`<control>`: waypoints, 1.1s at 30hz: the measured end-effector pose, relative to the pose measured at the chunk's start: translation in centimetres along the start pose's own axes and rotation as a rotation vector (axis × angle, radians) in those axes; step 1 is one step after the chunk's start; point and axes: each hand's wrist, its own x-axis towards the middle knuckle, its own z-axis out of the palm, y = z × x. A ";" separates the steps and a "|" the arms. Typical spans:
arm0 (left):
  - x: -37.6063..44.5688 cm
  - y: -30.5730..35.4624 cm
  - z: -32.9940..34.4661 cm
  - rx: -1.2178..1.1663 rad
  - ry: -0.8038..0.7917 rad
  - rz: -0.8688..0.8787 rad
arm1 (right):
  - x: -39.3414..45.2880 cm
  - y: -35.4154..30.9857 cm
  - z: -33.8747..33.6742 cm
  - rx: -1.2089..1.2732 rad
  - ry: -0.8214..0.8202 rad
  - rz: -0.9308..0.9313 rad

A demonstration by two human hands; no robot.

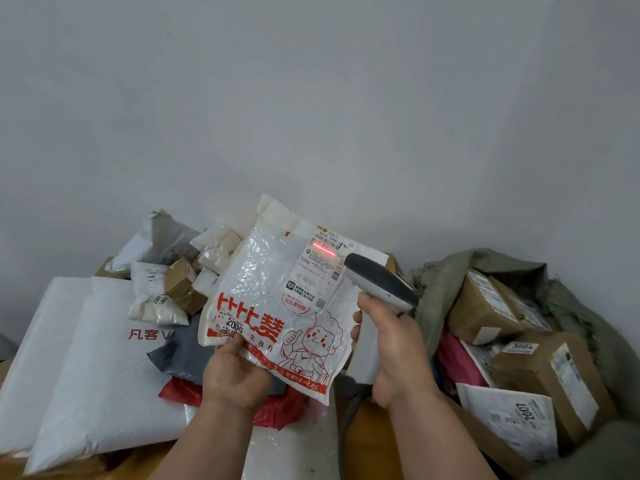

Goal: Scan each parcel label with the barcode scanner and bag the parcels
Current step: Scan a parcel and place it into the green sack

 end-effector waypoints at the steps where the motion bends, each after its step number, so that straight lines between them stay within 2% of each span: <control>1: 0.0 0.0 -0.1 -0.005 0.000 -0.007 | 0.0 0.0 0.0 -0.007 0.007 -0.011; 14: -0.9 0.2 -0.1 0.001 -0.020 -0.035 | -0.5 -0.7 0.1 0.053 0.016 -0.067; 33: -1.3 0.0 0.9 0.039 -0.066 -0.043 | 0.0 -0.4 -0.9 0.014 0.038 -0.111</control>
